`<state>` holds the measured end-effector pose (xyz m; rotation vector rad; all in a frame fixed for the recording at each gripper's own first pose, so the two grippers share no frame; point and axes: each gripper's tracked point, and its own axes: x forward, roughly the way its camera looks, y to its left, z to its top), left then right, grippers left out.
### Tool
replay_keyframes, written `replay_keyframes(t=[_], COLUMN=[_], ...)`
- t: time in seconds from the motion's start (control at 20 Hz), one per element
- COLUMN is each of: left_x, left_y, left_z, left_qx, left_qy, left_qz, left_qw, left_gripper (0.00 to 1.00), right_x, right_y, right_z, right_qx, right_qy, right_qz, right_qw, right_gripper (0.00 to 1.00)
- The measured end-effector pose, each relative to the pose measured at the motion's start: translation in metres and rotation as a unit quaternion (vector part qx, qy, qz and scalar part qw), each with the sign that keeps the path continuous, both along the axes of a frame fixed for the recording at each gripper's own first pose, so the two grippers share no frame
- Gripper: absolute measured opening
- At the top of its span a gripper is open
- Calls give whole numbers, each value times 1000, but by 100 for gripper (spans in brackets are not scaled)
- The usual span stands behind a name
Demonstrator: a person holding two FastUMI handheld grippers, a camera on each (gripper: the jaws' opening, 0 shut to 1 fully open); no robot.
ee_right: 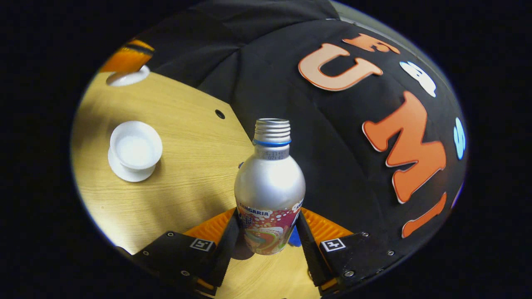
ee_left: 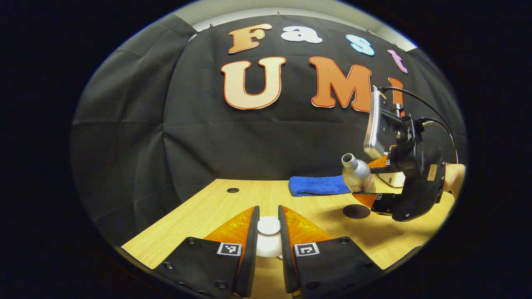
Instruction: Open the teacup lid with one hand, grasp the water bottle and pour water into the teacup with the other hand; after pouring, place the water bottle on the coaster and then close the teacup lid.
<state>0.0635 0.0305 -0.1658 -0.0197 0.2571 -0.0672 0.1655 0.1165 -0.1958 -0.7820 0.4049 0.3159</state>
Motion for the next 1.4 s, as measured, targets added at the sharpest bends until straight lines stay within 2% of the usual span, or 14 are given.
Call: replay_keyframes(t=[0.2, 0.35, 0.5, 0.65, 0.75, 0.8, 0.9, 0.95, 1.05, 1.1, 1.4], left_x=[7, 10, 14, 20, 22, 22, 24, 24, 26, 27, 34], left_y=[-12, -19, -26, -33, -36, -38, -40, -41, -43, -46, -57], left_z=[-4, -5, -9, -13, -15, -17, -19, -22, -23, -25, -47], left_qx=[-1, -2, -6, -8, -8, -8, -5, -4, -6, -8, -19], left_qy=[2, 3, 5, 11, 13, 15, 16, 19, 20, 20, 38], left_qz=[-6, -9, -13, -15, -17, -18, -19, -19, -20, -21, -24], left_qw=[1000, 1000, 1000, 1000, 1000, 1000, 1000, 1000, 1000, 1000, 999], left_gripper=[32, 32, 32, 32, 32, 29, 32, 29, 32, 32, 32], right_x=[3, 2, 3, 3, -1, -5, -4, -5, -3, -4, -9], right_y=[-2, 0, 3, 5, 13, 17, 16, 18, 20, 19, 18], right_z=[-12, -21, -37, -43, -55, -59, -56, -56, -60, -66, -74], right_qx=[92, 156, 216, 254, 292, 309, 325, 329, 332, 329, 311], right_qy=[22, 39, 69, 87, 118, 136, 136, 138, 141, 140, 136], right_qz=[-41, -65, -92, -122, -145, -156, -168, -171, -178, -175, -172], right_qw=[995, 985, 970, 955, 938, 928, 921, 918, 916, 917, 925], right_gripper=[79, 79, 79, 79, 76, 79, 80, 79, 76, 79, 83])
